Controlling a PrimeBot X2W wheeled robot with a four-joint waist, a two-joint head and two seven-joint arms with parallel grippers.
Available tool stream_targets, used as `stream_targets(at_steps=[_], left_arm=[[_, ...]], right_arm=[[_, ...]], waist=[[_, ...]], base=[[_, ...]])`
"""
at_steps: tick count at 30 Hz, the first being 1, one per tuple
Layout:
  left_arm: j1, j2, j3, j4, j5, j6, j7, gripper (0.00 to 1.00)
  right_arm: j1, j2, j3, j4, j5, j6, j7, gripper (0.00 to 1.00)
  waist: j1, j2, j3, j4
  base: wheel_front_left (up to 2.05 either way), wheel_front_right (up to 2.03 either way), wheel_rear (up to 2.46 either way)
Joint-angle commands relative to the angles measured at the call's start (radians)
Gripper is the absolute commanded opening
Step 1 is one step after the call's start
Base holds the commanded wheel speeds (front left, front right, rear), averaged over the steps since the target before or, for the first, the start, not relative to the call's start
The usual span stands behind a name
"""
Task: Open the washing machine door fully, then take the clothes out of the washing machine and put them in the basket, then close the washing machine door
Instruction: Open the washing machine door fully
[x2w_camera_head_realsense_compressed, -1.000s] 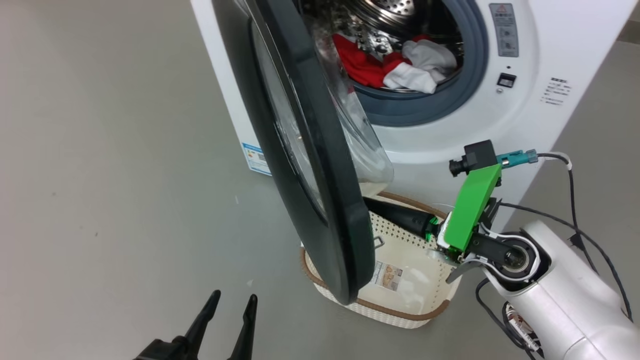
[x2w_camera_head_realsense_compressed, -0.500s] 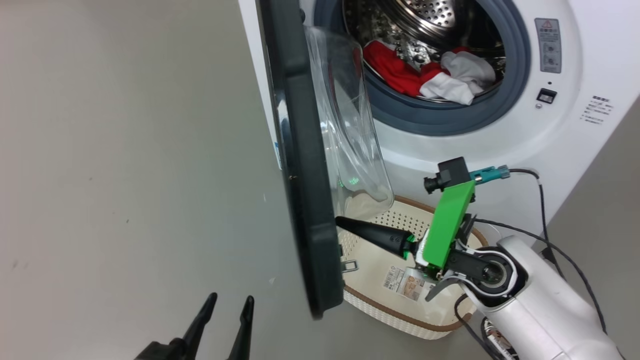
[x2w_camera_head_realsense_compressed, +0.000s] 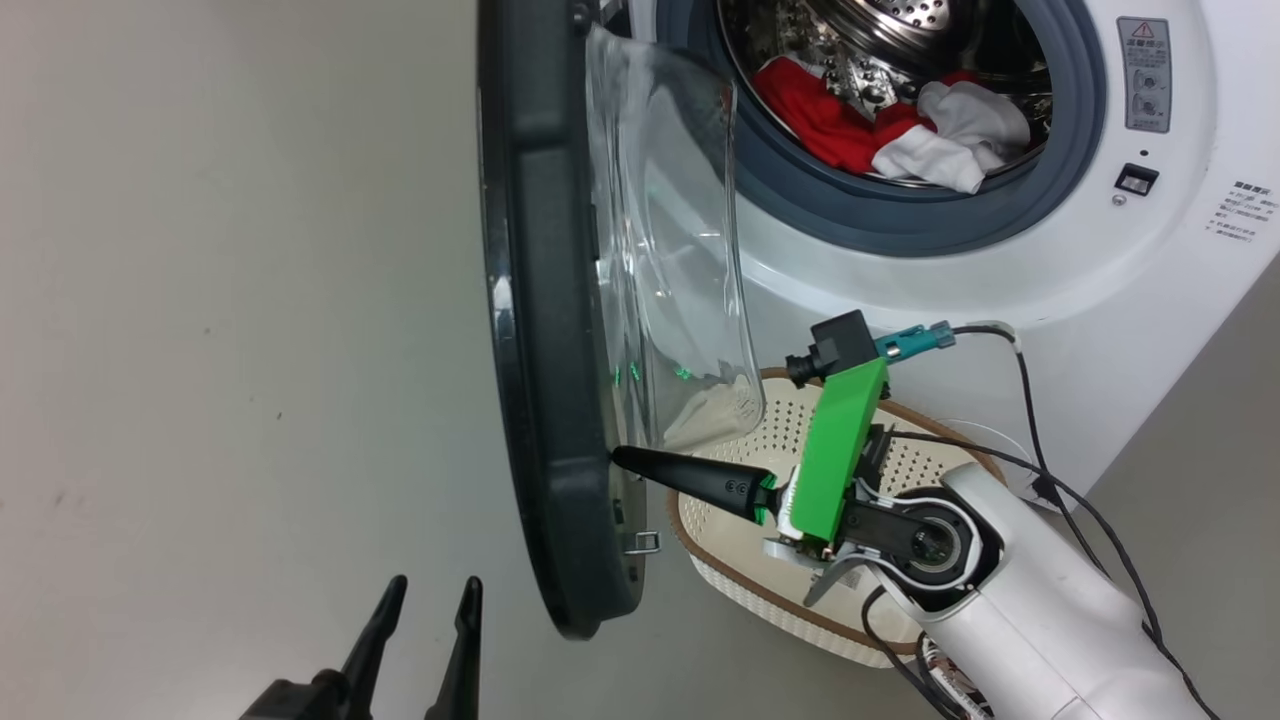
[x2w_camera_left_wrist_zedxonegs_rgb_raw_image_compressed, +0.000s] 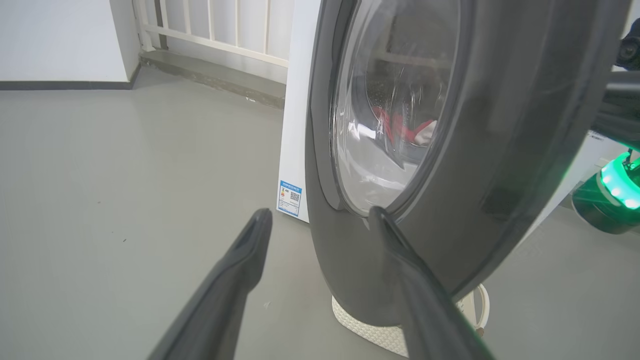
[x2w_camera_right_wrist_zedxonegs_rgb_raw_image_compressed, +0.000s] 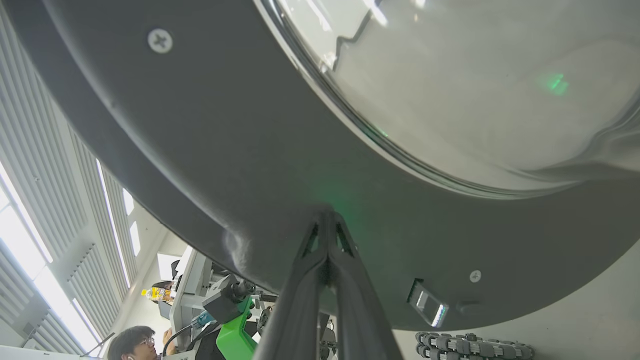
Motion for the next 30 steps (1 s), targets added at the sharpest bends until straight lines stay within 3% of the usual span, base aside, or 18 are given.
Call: stream_targets(at_steps=[1, 15, 16, 17, 18, 30], left_arm=[[-0.009, 0.009, 0.037, -0.029, -0.005, 0.006, -0.012, 1.0], [-0.012, 0.009, 0.04, -0.024, -0.004, 0.006, -0.012, 1.0], [-0.013, 0.009, 0.04, -0.021, -0.002, 0.005, -0.012, 1.0], [-0.013, 0.009, 0.041, -0.017, 0.0, 0.004, -0.012, 1.0], [-0.013, 0.009, 0.041, -0.012, 0.002, 0.002, -0.012, 1.0], [-0.036, 0.009, 0.058, 0.047, 0.045, -0.031, -0.012, 1.0]], right_arm=[[-0.033, 0.034, 0.019, -0.023, 0.005, 0.005, -0.002, 0.0], [-0.057, 0.038, 0.081, -0.025, 0.005, 0.005, -0.055, 0.0], [-0.053, 0.038, 0.083, -0.026, -0.007, 0.005, -0.063, 0.18], [-0.048, 0.037, 0.082, -0.027, -0.02, 0.005, -0.073, 0.49], [-0.04, 0.034, 0.08, -0.027, -0.03, 0.005, -0.085, 0.98], [0.066, -0.053, 0.09, -0.034, -0.122, 0.005, -0.229, 1.0]], waist=[[0.0, -0.0001, 0.003, 0.003], [0.0, -0.0001, 0.005, 0.003], [0.0, -0.0001, 0.002, 0.001], [0.0, -0.0001, -0.001, 0.0], [0.0, -0.0001, -0.007, -0.001], [0.0, -0.0001, -0.051, -0.023]], base=[[0.0, 0.0, 0.0], [0.0, 0.0, 0.0], [0.0, 0.0, 0.0], [0.0, 0.0, 0.0], [0.0, 0.0, 0.0], [0.0, 0.0, 0.0]])
